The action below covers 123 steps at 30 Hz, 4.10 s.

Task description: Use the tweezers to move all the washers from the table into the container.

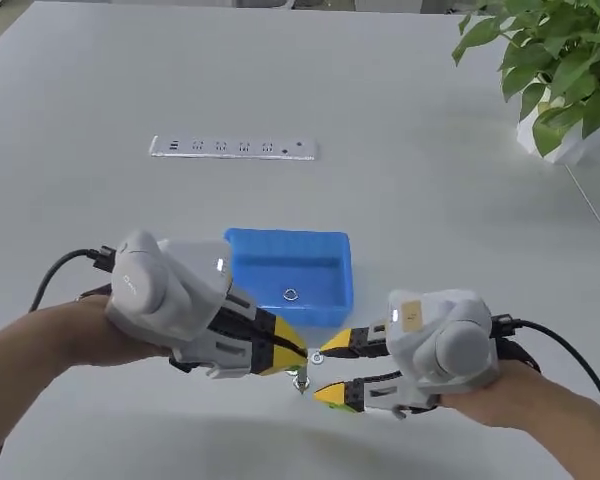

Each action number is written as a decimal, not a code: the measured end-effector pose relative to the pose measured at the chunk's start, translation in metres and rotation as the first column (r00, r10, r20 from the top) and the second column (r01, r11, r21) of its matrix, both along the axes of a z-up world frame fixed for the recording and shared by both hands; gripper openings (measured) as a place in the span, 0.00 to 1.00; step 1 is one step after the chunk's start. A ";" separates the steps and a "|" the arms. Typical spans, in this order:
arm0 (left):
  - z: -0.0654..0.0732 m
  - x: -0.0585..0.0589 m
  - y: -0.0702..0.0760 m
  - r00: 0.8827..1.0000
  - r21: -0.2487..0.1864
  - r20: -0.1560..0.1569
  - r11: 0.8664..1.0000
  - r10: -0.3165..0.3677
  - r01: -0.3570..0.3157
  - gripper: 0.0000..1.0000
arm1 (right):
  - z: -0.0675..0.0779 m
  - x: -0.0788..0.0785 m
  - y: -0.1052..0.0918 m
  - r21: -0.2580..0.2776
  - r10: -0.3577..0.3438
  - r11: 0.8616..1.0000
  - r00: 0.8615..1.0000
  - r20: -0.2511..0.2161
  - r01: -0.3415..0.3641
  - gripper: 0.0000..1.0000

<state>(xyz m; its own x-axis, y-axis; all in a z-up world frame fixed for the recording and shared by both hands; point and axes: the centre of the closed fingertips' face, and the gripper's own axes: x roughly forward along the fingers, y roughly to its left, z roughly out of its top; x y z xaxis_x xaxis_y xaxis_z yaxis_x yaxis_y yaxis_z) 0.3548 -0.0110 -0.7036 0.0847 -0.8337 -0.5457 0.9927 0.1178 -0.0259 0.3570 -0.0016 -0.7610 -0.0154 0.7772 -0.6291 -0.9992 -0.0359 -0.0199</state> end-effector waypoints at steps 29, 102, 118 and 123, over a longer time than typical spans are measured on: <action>0.000 0.000 -0.001 1.000 0.006 -0.002 1.000 -0.007 0.007 0.05 | -0.016 -0.006 0.014 -0.055 0.068 0.996 0.996 0.050 -0.065 0.10; 0.025 -0.004 0.045 0.973 -0.042 -0.098 0.976 0.207 -0.212 0.65 | 0.027 -0.004 0.011 -0.027 0.045 0.999 0.999 0.026 -0.044 0.07; 0.031 0.004 0.063 0.957 -0.057 -0.087 0.957 0.278 -0.283 0.85 | 0.073 0.022 0.015 -0.002 0.056 0.998 0.995 0.083 -0.056 0.07; 0.032 0.007 0.066 0.953 -0.060 -0.083 0.953 0.293 -0.298 0.90 | 0.081 0.036 0.020 0.019 0.045 0.999 0.994 0.099 -0.047 0.07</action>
<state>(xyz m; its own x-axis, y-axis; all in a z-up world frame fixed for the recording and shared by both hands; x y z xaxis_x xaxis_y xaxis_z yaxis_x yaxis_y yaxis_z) 0.3615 0.0546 -0.6713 0.2955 -0.8139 -0.5002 0.9091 0.4006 -0.1147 0.3926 0.0187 -0.6802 0.0094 0.7905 -0.6124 -0.9896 -0.0805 -0.1191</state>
